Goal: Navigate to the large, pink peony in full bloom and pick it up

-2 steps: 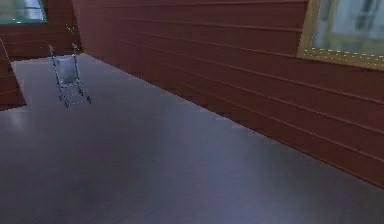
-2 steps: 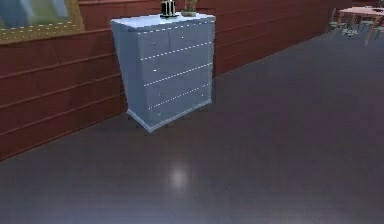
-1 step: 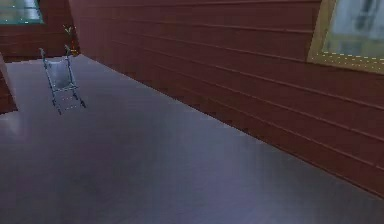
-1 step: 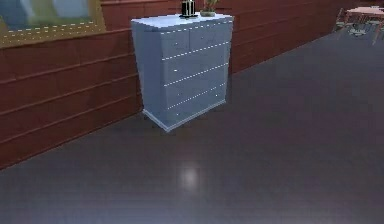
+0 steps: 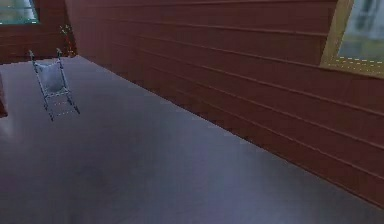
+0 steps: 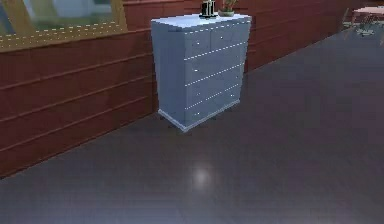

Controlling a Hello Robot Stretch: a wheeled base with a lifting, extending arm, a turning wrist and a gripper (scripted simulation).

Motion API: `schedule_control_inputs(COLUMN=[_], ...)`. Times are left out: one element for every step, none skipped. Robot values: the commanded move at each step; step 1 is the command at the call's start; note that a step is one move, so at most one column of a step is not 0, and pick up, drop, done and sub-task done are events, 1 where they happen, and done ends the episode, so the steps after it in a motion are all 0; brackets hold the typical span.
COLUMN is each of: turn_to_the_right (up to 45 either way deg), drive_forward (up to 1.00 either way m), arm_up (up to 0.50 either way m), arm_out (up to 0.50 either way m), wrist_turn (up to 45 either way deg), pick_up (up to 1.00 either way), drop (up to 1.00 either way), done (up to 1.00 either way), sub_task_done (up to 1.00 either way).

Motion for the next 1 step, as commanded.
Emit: schedule_control_inputs(turn_to_the_right=[45.0], drive_forward=[0.00], arm_up=[0.00], arm_out=[0.00], wrist_turn=[0.0], pick_up=[0.00], drop=[0.00], done=[0.00], sub_task_done=[0.00])
